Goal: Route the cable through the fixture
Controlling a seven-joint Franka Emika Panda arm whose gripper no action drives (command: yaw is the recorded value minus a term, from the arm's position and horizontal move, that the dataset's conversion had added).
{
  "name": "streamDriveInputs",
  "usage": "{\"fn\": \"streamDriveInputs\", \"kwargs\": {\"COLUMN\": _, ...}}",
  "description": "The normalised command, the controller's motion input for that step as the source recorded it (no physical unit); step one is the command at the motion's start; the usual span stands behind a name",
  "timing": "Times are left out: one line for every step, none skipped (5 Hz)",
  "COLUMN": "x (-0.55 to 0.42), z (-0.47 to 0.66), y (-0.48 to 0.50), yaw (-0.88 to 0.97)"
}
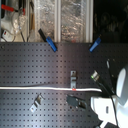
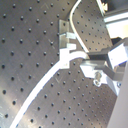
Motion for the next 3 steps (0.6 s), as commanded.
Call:
{"fn": "streamDriveInputs", "kwargs": {"x": 0.569, "z": 0.02, "y": -0.332, "yaw": 0.14}}
{"fn": "streamDriveInputs", "kwargs": {"x": 0.513, "z": 0.02, "y": -0.304, "yaw": 0.13}}
{"fn": "streamDriveInputs", "kwargs": {"x": 0.532, "z": 0.02, "y": -0.325, "yaw": 0.12}}
